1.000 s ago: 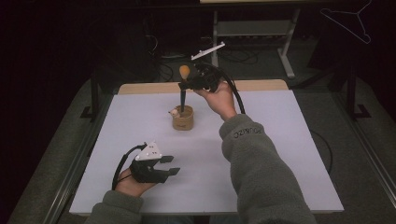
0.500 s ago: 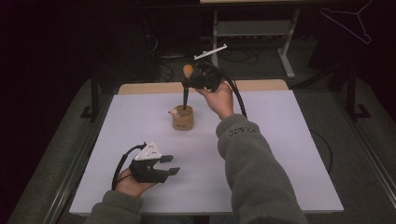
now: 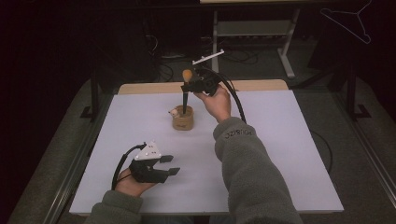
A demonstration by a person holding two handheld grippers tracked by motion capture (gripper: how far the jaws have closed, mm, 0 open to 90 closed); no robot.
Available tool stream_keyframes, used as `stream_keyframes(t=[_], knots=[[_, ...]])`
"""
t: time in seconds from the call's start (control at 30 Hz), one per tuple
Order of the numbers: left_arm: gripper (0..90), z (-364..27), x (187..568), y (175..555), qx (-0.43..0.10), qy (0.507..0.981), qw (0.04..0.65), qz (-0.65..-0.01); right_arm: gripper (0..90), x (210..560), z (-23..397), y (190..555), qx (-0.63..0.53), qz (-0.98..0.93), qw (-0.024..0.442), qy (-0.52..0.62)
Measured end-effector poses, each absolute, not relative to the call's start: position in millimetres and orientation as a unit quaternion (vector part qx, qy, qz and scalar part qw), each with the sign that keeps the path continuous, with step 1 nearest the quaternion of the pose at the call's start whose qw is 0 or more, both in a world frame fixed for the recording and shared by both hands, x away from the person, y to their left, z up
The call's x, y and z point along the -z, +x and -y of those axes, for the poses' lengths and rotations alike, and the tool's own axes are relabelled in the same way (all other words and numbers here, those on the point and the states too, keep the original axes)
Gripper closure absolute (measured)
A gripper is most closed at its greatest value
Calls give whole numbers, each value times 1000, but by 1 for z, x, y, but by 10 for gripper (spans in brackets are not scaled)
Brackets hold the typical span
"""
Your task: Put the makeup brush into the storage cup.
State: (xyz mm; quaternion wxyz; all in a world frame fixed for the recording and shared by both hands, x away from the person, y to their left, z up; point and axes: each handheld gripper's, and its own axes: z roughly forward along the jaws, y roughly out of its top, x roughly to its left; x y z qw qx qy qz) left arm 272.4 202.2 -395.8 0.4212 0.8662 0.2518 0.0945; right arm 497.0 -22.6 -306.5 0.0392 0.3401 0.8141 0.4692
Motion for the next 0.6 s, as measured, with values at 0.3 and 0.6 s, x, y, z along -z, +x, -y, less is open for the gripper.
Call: stream_keyframes(t=[0.3, 0.6], knots=[[478, -202, 396, 272, -90, 863, 424, -259, 706, 319, 22, 498, -462, -815, 33, 347], [477, -202, 396, 273, -92, 866, 421, -254, 705, 330, 22, 497, -459, -815, 29, 352]])
